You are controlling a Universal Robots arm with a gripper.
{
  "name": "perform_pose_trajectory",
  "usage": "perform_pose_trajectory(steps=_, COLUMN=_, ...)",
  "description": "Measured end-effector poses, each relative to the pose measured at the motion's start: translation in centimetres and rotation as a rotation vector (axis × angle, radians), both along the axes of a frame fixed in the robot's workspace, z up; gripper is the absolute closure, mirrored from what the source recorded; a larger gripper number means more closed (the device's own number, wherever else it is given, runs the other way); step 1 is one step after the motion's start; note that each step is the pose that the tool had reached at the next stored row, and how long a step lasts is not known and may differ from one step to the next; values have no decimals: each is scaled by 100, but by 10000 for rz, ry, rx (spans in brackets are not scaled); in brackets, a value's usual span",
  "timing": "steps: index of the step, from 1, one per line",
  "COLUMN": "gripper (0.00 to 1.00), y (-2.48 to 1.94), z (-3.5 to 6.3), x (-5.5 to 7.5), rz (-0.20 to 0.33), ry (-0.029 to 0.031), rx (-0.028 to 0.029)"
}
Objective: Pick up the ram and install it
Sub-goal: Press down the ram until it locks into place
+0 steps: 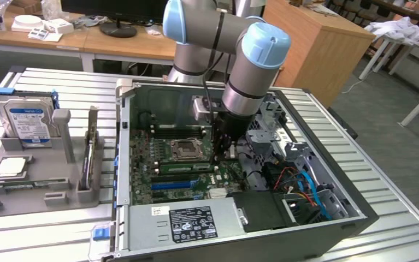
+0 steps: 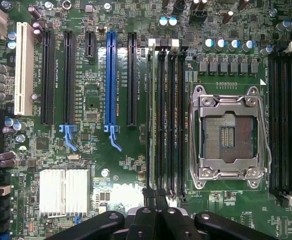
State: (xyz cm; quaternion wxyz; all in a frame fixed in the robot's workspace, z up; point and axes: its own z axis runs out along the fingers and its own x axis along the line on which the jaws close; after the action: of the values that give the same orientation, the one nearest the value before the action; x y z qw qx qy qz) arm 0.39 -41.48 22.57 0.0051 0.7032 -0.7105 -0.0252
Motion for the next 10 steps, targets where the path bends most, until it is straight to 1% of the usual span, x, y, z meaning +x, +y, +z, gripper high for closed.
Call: perform_pose_trajectory(steps=10, gripper=89, y=0, z=-14, x=0, rz=0, ry=0, rx=-3)
